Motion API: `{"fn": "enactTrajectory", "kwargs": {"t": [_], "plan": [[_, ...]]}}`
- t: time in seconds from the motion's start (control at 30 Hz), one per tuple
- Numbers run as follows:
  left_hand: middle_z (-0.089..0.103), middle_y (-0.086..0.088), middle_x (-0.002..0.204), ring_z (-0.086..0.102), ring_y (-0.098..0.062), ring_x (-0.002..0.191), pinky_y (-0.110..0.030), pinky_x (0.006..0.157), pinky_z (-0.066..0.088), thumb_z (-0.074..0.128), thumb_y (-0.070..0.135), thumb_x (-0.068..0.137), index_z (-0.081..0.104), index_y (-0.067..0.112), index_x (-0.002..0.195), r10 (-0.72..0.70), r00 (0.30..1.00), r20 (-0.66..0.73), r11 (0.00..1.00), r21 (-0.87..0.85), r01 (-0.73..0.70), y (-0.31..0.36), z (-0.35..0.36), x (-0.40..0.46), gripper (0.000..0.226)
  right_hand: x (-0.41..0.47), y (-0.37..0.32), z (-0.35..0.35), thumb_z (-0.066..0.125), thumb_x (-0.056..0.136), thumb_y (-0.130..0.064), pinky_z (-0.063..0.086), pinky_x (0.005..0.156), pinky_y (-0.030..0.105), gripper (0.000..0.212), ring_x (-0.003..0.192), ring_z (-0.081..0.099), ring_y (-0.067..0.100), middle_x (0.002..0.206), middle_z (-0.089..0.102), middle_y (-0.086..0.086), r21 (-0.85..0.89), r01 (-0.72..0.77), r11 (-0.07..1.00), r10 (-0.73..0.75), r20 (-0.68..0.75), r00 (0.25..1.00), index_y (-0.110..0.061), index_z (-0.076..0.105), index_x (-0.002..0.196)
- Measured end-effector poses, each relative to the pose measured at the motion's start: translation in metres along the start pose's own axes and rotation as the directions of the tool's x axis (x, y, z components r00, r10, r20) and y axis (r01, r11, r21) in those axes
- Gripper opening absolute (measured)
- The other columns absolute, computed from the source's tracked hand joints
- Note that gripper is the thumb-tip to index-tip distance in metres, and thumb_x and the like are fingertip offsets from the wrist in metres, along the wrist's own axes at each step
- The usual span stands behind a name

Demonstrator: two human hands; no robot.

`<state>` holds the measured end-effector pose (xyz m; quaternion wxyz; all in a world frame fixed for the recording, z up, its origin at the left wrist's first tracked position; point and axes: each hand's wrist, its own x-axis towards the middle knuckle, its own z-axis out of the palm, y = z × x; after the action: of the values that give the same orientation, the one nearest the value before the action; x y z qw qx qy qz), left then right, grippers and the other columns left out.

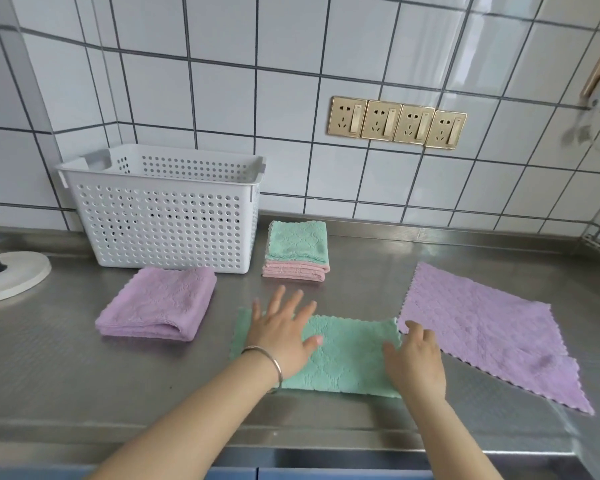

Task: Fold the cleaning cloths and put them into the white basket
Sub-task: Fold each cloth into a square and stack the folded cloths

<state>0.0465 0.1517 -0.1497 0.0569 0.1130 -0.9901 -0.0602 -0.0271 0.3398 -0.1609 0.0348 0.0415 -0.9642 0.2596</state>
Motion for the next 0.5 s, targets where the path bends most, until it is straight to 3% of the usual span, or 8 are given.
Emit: {"fn": "enactTrajectory", "kwargs": {"t": [0.07,0.17,0.3,0.5], "plan": [[-0.002,0.010,0.159,-0.012,-0.021,0.146,-0.055,0.115,-0.009,0.024,0.062,0.090,0.006,0.037,0.147,0.065,0.984,0.166,0.998,-0.012,-0.064,0.012,0.011,0.000,0.065,-0.017,0.003,0.001,0.052,0.089,-0.026,0.038,0.095,0.039,0.059,0.120,0.040,0.033,0.134,0.038,0.013,-0.015,-0.022,1.000,0.023,0.045,0.999,-0.009,0.028,0.140],[-0.008,0.012,0.158,-0.018,-0.020,0.145,-0.055,0.114,-0.015,0.021,0.067,0.088,0.001,0.038,0.147,0.127,0.946,0.298,0.991,0.002,-0.134,0.020,0.028,-0.002,0.069,-0.034,0.010,-0.002,0.052,0.088,-0.030,0.038,0.097,0.038,0.067,0.122,0.039,0.030,0.136,0.038,0.012,-0.031,-0.078,0.996,0.079,0.029,0.996,-0.008,0.021,0.143],[-0.016,0.013,0.156,-0.022,-0.020,0.144,-0.057,0.114,-0.014,0.019,0.071,0.085,-0.004,0.041,0.146,0.122,0.937,0.326,0.992,0.001,-0.130,0.020,0.039,-0.003,0.072,-0.039,0.015,-0.002,0.051,0.087,-0.033,0.040,0.093,0.034,0.059,0.121,0.044,0.027,0.134,0.044,0.009,-0.086,-0.130,0.988,0.136,0.072,0.988,-0.007,0.030,0.136],[-0.015,0.013,0.157,-0.019,-0.019,0.145,-0.056,0.115,-0.011,0.019,0.071,0.084,-0.004,0.042,0.146,0.124,0.943,0.309,0.991,0.002,-0.131,0.020,0.041,-0.004,0.071,-0.034,0.015,-0.010,0.055,0.086,-0.041,0.044,0.071,0.028,0.041,0.086,0.056,0.024,0.105,0.063,0.005,-0.109,-0.215,0.970,0.232,0.179,0.956,-0.010,0.055,0.113]]}}
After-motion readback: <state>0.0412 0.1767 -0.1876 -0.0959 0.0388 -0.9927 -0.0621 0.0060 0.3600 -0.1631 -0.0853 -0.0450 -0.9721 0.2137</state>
